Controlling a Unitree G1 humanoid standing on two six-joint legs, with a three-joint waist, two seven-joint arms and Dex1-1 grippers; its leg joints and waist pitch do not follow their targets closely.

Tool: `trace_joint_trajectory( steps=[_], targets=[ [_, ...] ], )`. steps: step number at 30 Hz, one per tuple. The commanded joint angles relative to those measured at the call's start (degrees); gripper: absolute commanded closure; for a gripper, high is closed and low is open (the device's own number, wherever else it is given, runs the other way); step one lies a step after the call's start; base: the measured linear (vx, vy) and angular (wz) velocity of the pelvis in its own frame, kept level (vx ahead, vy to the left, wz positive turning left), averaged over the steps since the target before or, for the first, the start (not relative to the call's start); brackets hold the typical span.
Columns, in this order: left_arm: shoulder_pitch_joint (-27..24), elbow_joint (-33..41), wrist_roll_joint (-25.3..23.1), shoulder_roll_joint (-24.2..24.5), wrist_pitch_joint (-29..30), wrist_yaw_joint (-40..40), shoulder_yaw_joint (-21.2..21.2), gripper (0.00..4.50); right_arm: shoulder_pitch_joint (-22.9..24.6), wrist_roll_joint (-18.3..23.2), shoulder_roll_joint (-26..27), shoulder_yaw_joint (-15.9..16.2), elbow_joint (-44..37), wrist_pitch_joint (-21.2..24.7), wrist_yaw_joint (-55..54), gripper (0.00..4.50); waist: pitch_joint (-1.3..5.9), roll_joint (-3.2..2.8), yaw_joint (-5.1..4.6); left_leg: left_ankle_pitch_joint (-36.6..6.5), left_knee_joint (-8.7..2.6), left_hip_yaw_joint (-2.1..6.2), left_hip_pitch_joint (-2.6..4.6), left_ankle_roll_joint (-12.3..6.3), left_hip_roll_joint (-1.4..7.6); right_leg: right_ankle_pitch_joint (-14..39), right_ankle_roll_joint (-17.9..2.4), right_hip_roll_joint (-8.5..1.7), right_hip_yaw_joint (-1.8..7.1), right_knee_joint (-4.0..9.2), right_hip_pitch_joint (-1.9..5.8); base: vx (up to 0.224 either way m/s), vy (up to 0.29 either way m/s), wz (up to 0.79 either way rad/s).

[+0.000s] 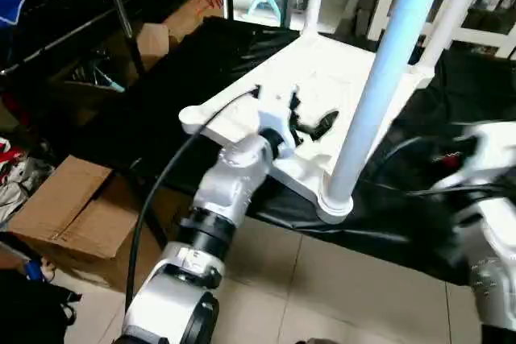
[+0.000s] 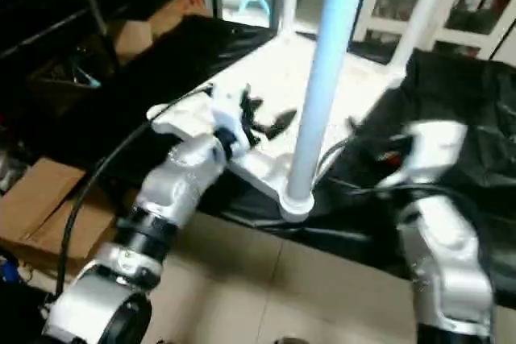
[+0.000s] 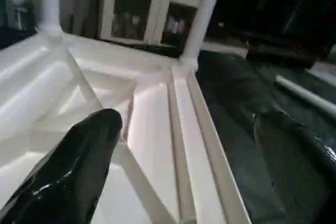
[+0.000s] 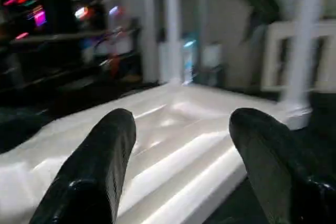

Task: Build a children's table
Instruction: Rotate table base

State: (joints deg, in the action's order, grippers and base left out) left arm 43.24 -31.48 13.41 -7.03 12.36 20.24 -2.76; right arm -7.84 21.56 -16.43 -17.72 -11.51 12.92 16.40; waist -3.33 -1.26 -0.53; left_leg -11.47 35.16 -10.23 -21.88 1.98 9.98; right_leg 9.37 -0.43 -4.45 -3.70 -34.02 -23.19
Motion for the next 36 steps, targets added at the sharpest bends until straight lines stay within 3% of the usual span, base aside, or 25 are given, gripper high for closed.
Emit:
trace_joint_trajectory(
  steps=[1,2,4,5,6,7,8,10,13,16,17,18,19,20,21,22,24,25,26,28,29,32,35,36],
  targets=[
    [-0.7,2.3,-0.6,1.2,-0.9,0.4,0.8,0.06,-1.6,0.5,-0.3,-2.3,-0.5,-1.1,-0.8,1.26,4.47,1.30,0.12,-5.8,-3.57,0.93,0.23,-7.62,2.31,13.2,-10.2,-3.26,2.13,4.45,2.98,0.000,0.000,0.00],
    [-1.2,2.7,-0.9,2.1,-0.8,0.5,0.9,0.06,-1.8,1.2,-0.5,-2.7,-0.5,-1.0,-0.4,1.26,4.47,1.30,0.12,-5.8,-3.57,0.93,0.23,-7.62,2.31,13.2,-10.2,-3.26,2.13,4.45,2.98,0.000,0.000,0.00],
    [-3.4,3.4,-2.9,6.0,-2.5,-0.1,0.8,0.06,-2.1,10.3,-1.6,-3.9,-2.2,3.3,5.2,1.26,4.35,1.27,-0.09,-5.8,-3.54,0.94,0.11,-9.50,2.29,11.9,-11.2,-3.21,1.96,4.36,3.24,0.000,0.000,0.00],
    [-5.1,4.8,-3.5,8.5,-2.3,-0.4,1.2,0.06,-1.2,13.8,-4.5,-3.5,-3.4,6.6,10.6,1.26,4.29,1.62,-0.31,-6.1,-3.52,0.91,-0.09,-10.18,2.32,12.0,-11.0,-3.17,1.99,4.38,3.37,0.000,0.000,0.00],
    [-5.1,4.8,-3.5,8.5,-2.3,-0.4,1.2,0.06,-1.2,13.8,-4.5,-3.5,-3.4,6.6,10.6,1.26,4.35,1.45,-0.20,-6.1,-3.51,1.07,-0.05,-10.38,2.38,11.9,-11.1,-3.16,1.89,4.15,3.64,0.000,0.000,0.00],
    [-7.7,7.5,-4.0,11.5,-1.2,-0.6,2.4,0.06,1.1,16.3,-9.5,-3.3,-4.4,9.9,17.8,1.26,4.40,1.50,-0.22,-5.1,-3.38,1.03,0.07,-10.46,2.52,11.2,-11.3,-3.09,1.91,4.11,3.46,0.000,0.000,0.00],
    [-9.5,9.8,-3.9,13.2,-0.2,-0.4,3.5,0.06,2.5,17.5,-12.6,-4.3,-4.2,11.5,21.3,1.26,4.44,1.79,-0.02,-5.3,-3.37,1.02,0.22,-10.57,2.78,10.8,-11.7,-3.18,1.94,3.95,3.72,0.000,0.000,0.00],
    [-12.7,14.5,-2.9,15.9,1.6,1.0,5.8,0.06,4.0,20.3,-17.5,-8.1,-1.9,14.3,25.9,1.26,4.19,1.40,0.25,-5.7,-3.46,0.97,0.27,-10.36,3.01,11.8,-12.1,-3.38,2.04,4.03,3.36,0.000,0.000,0.00],
    [-16.5,20.6,-0.8,18.7,4.7,4.3,7.5,0.06,4.5,19.9,-22.5,-11.3,1.9,15.5,30.3,1.26,3.74,1.53,0.43,-8.7,-3.80,0.98,0.72,-7.81,3.24,16.8,-11.8,-3.38,1.93,4.56,2.70,0.000,0.000,0.00],
    [-20.4,25.9,2.7,21.0,7.1,7.6,7.1,0.06,6.1,20.9,-26.4,-12.4,3.5,16.7,33.9,1.26,3.29,1.36,1.11,-13.3,-3.81,0.60,1.80,-5.13,3.23,22.6,-10.7,-3.40,2.19,5.34,1.73,0.000,0.000,0.00],
    [-21.5,27.4,3.4,21.7,7.7,8.7,6.6,0.06,6.8,21.6,-27.3,-12.4,3.4,17.5,34.9,1.26,3.23,1.12,1.24,-13.7,-4.04,0.78,1.48,-4.57,3.27,23.3,-10.2,-3.41,2.21,5.29,1.95,0.000,0.000,0.00],
    [-22.4,28.6,4.1,22.3,8.2,9.5,6.2,0.06,7.4,22.3,-28.1,-12.3,3.2,18.2,35.8,1.26,3.32,1.41,1.23,-13.5,-4.17,0.92,1.07,-4.59,3.27,23.1,-9.6,-3.48,2.26,5.20,2.29,0.000,0.000,0.00],
    [-26.5,33.9,6.3,24.4,11.2,13.0,5.0,0.06,10.2,25.9,-30.2,-11.7,1.1,22.5,39.6,1.26,3.32,1.42,1.32,-13.4,-4.25,1.06,0.97,-4.56,3.29,22.9,-9.3,-3.63,2.29,5.10,2.53,0.000,0.000,0.00],
    [-26.6,34.1,6.4,24.5,11.3,13.1,5.0,0.06,10.3,26.0,-30.3,-11.7,1.0,22.6,39.7,1.26,3.36,1.48,1.29,-13.0,-4.35,1.15,0.74,-4.76,3.38,22.5,-9.2,-3.68,2.33,5.00,2.72,0.000,0.000,0.00],
    [-29.7,37.9,8.3,26.1,14.4,16.0,4.2,0.06,12.1,28.1,-30.0,-9.7,-2.4,25.5,41.4,1.26,3.25,1.45,1.10,-13.4,-4.29,1.07,0.74,-4.88,3.18,23.6,-8.8,-3.48,2.24,5.17,2.34,0.000,0.000,0.00],
    [-29.7,37.9,8.3,26.1,14.4,16.0,4.2,0.06,12.1,28.1,-30.0,-9.7,-2.4,25.5,41.4,1.26,3.37,1.44,1.19,-13.2,-4.24,1.12,0.80,-4.75,3.18,23.8,-8.6,-3.66,2.30,5.14,2.44,0.000,0.000,0.00],
    [-32.7,42.1,10.4,27.6,17.3,18.2,3.3,0.06,13.0,27.7,-28.8,-6.2,-5.5,25.6,41.4,1.26,3.06,1.68,0.79,-14.5,-4.47,1.31,0.51,-3.89,3.17,27.8,-7.3,-3.73,2.21,5.41,2.14,0.000,0.000,0.00],
    [-34.0,43.9,11.9,28.2,18.7,19.2,3.1,0.06,12.4,26.2,-27.5,-4.2,-6.3,24.5,40.2,1.26,3.09,1.71,0.68,-14.8,-4.40,1.38,0.56,-3.37,3.14,28.8,-7.1,-3.77,2.17,5.37,2.01,0.000,0.000,0.00],
    [-35.7,46.4,13.0,29.2,20.1,20.0,2.5,0.06,9.9,21.3,-23.9,-0.7,-6.0,20.3,35.7,1.26,2.94,1.87,0.46,-15.9,-4.50,1.45,0.62,-2.50,3.14,31.3,-6.3,-3.78,2.14,5.75,1.64,0.000,0.000,0.00],
    [-36.7,47.6,13.5,29.8,20.9,19.8,2.2,0.06,7.7,17.7,-21.6,2.1,-5.0,18.2,31.7,1.26,2.77,1.89,-0.16,-18.2,-4.56,1.69,0.69,-0.79,2.94,34.3,-5.2,-3.65,1.92,5.92,1.27,0.000,0.000,0.00],
    [-36.9,47.9,13.6,30.0,21.1,19.7,2.1,0.06,7.4,17.9,-21.2,2.8,-5.2,18.6,31.6,1.26,2.86,2.22,-0.34,-19.0,-4.48,1.62,0.90,-0.15,2.77,35.4,-4.3,-3.55,1.97,6.12,1.08,0.000,0.000,0.00],
    [-37.5,48.6,13.6,30.3,22.0,19.6,2.3,0.06,7.8,21.8,-20.6,5.3,-8.3,22.7,33.7,1.26,2.61,1.88,-0.33,-21.1,-4.37,1.62,1.57,-0.15,2.65,37.2,-2.9,-3.34,2.09,6.69,0.63,0.000,0.000,0.00],
    [-37.9,49.8,14.3,30.5,23.5,19.5,2.7,0.06,9.3,25.0,-21.3,8.9,-11.7,27.0,37.2,1.26,2.71,2.11,-0.30,-21.4,-4.72,1.95,1.09,0.06,2.80,36.3,-2.3,-3.39,2.03,6.43,1.11,0.000,0.000,0.00],
    [-38.2,50.3,14.7,30.8,24.1,19.6,2.7,0.06,9.5,24.3,-21.3,10.4,-11.9,27.0,37.9,1.26,2.68,2.27,-0.29,-21.3,-4.75,1.94,0.96,0.03,2.80,36.4,-2.2,-3.45,2.06,6.52,1.15,0.000,0.000,0.00]
  ],
)
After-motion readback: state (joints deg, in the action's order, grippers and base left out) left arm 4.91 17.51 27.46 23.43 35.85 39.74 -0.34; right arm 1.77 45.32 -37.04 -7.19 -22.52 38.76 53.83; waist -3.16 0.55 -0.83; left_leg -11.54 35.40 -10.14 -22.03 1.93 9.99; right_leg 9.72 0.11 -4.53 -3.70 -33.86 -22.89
